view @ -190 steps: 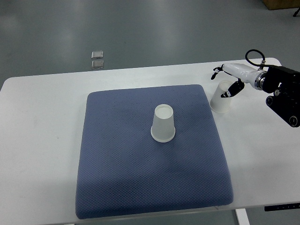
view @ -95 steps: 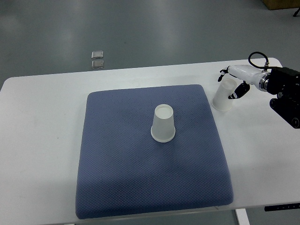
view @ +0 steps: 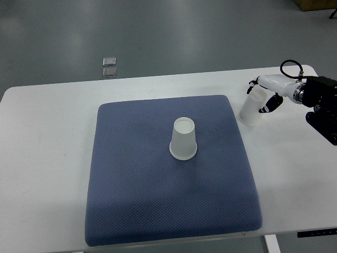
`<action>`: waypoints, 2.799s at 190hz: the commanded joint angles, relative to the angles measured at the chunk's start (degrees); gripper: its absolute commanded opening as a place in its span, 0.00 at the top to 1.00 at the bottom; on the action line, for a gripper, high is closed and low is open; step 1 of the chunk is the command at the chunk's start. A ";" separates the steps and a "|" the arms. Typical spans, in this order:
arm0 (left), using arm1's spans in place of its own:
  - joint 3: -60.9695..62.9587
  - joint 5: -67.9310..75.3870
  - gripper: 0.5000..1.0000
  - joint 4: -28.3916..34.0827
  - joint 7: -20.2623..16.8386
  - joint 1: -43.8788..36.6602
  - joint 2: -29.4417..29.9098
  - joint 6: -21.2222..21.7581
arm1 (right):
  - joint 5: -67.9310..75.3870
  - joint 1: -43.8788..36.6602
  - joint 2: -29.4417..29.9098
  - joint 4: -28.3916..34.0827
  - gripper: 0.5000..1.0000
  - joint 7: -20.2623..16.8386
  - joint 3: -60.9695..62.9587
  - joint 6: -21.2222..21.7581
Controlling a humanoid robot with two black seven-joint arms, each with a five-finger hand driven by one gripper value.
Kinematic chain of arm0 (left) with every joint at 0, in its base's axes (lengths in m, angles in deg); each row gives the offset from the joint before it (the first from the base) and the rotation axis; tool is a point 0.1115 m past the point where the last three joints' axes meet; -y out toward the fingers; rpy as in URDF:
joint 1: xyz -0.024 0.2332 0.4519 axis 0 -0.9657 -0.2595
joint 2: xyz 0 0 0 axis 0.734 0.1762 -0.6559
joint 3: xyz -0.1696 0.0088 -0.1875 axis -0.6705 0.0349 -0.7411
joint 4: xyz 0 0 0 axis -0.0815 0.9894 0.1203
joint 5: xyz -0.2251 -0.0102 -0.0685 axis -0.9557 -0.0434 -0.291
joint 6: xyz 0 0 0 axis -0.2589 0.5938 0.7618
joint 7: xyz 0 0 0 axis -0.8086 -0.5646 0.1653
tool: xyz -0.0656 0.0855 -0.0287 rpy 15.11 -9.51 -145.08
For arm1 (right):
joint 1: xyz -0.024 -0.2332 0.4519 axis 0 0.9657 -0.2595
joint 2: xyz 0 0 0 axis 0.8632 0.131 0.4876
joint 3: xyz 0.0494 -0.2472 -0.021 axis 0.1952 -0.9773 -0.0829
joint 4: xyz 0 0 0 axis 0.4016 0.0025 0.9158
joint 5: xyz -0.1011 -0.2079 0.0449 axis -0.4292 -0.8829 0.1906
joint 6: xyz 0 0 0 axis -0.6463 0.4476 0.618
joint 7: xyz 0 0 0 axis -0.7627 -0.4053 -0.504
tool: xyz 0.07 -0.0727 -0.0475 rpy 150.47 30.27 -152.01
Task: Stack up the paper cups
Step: 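Lift the grasped paper cup with the right hand toward the pad, then lower the held cup onto the upside-down cup on the pad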
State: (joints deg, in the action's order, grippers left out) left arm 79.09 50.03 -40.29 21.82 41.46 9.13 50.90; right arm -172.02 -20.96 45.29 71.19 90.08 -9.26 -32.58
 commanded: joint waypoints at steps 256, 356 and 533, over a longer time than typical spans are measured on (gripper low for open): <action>-0.01 0.00 0.00 0.00 0.04 0.00 0.00 0.00 | 17.05 -14.29 -15.83 43.59 1.00 1.87 1.14 18.10; -0.01 0.00 0.00 0.00 -0.05 0.00 0.00 0.00 | 10.90 -11.38 -11.08 45.97 1.00 1.26 0.17 19.33; -0.01 0.00 0.00 0.00 -0.05 0.00 0.00 0.00 | 3.52 -9.54 -9.32 45.88 1.00 1.34 0.17 17.58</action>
State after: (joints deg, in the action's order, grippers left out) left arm 79.10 50.03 -40.29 21.82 41.46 9.13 50.90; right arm -167.73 -30.91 35.90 117.06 91.43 -9.01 -14.99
